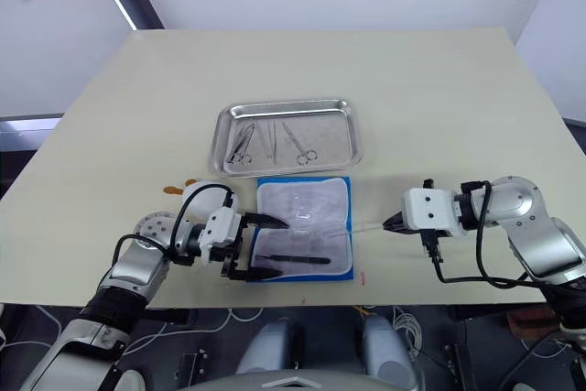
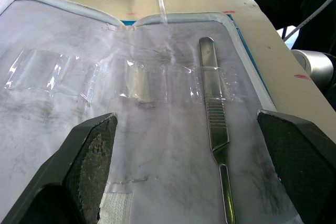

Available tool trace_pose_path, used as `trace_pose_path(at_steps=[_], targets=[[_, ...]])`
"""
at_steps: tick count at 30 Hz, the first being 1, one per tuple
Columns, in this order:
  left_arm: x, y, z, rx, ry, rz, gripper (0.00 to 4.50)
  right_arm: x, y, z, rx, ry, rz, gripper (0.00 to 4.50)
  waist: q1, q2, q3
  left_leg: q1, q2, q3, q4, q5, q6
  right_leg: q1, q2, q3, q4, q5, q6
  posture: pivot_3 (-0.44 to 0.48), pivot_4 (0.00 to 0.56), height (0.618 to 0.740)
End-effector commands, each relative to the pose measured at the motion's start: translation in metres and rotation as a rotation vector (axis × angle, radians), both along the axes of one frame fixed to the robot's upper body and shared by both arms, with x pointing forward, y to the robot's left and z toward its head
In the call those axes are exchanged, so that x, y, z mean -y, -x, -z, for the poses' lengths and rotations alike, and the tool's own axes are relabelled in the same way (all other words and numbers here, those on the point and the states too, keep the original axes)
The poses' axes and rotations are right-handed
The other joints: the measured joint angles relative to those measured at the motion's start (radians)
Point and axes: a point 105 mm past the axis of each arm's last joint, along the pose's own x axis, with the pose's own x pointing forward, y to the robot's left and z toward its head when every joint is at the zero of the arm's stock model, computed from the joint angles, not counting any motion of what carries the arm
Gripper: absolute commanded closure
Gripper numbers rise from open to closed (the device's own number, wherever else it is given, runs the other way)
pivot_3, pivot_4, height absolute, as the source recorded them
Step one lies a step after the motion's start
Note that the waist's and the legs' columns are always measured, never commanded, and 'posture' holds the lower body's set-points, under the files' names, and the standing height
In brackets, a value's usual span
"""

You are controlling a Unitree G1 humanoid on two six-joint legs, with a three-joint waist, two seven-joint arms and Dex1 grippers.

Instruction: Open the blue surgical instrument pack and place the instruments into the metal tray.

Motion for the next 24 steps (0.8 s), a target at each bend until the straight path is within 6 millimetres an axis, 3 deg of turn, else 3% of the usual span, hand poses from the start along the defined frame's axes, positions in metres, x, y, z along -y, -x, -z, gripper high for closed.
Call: trace_pose_path(at_steps=[1,14,24], targets=[[-0.008,0.011,0.03,-0.127,-0.086,-0.03,0.0,-0.01,-0.019,-0.024,0.028,-0.142,0.141,4.45,0.0,0.0,0.0,0.0,0.0,0.0,0.0,0.0,0.0,0.0,0.0,0.0,0.0,0.0,0.0,0.0,0.15,0.74],[-0.011,0.011,0.033,-0.127,-0.085,-0.051,0.0,-0.074,-0.077,-0.047,-0.078,-0.406,0.438,4.45,-0.002,0.001,0.0,-0.001,0.0,-0.001,0.0,0.0,0.0,-0.001,0.0,-0.001,0.0,0.002,-0.004,0.0,0.15,0.74],[-0.012,0.011,0.035,-0.124,-0.089,-0.056,0.0,-0.109,-0.116,-0.045,-0.093,-0.46,0.604,4.45,-0.004,0.002,0.0,-0.001,0.0,0.0,-0.001,0.0,0.0,-0.001,0.0,0.0,0.001,0.003,-0.004,0.0,0.15,0.74]])
